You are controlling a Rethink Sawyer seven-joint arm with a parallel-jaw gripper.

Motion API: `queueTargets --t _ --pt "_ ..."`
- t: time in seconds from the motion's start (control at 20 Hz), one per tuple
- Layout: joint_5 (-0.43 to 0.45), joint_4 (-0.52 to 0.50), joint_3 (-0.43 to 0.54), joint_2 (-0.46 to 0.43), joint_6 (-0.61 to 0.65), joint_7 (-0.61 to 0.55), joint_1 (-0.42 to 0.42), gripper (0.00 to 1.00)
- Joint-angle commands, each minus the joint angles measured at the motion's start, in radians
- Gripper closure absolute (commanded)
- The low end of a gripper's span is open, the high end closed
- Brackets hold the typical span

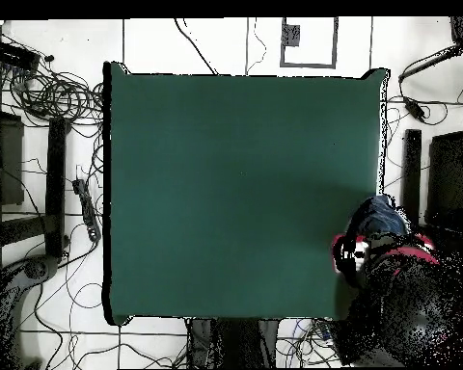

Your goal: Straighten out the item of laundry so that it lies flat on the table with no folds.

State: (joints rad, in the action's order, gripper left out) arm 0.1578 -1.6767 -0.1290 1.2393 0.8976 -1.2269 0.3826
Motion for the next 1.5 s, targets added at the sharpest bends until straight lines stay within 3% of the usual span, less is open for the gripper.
queueTargets --t 0.05,0.4,1.05,1.5 --pt "-0.094 -0.106 -0.002 -0.001 0.076 -0.39 -0.127 1.0" --pt "-0.12 -0.089 -0.051 -0.023 0.06 -0.526 -0.231 1.0" --pt "0.037 0.043 -0.19 -0.102 0.063 -0.804 -0.502 1.0" --pt "0.095 0.191 -0.251 -0.08 0.248 -0.783 -0.567 1.0"
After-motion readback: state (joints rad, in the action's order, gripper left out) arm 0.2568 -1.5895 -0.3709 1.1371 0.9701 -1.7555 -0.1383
